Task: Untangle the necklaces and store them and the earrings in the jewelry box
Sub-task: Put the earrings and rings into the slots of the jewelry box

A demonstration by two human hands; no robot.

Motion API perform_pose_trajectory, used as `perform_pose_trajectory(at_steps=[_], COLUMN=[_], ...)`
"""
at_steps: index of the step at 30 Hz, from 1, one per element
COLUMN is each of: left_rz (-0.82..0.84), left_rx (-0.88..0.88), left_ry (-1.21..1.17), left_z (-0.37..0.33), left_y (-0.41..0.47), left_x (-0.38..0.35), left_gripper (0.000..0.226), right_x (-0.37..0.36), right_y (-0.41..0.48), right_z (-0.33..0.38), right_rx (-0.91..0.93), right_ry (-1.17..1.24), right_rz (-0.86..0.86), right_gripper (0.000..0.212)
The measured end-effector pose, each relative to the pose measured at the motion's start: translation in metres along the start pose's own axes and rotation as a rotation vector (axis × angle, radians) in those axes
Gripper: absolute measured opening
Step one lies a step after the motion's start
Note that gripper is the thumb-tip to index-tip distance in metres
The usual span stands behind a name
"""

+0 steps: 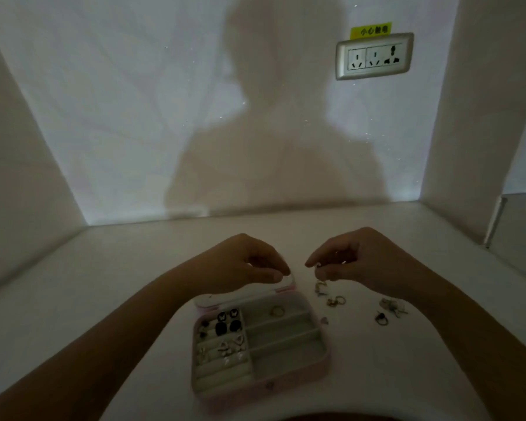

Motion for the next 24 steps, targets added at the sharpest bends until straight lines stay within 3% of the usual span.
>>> perform_pose_trajectory(at_steps=[13, 20, 24], left_rz=[-0.126, -0.175, -0.164], left_rx=[0.267, 0.405, 0.493], left_ry=[0.036, 0.011, -0.126], left_z=[0.054, 0.068, 0.071], left_y=[-0.088, -0.097, -0.095], left_x=[0.01, -0.01, -0.013], left_gripper=[0.005, 0.025, 0.039], right_x=[-0.058, -0.11, -0.126], right_y=[0.014, 0.035, 0.043], right_z=[0.042, 0.06, 0.068], right_rx=[0.013, 0.016, 0.041], right_ry=[0.083, -0.081, -0.229], right_rz=[0.083, 0.244, 0.297], right_gripper=[0.014, 0.013, 0.013])
Point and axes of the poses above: each hand's wrist, its own y-axis towards the middle knuckle, its own x-axis out of the back of the hand, z = x × y, the point moved 1 cm from there along y, towards the middle knuckle, and after that the axes turned 4 degrees about y, right-handed, at the moved point
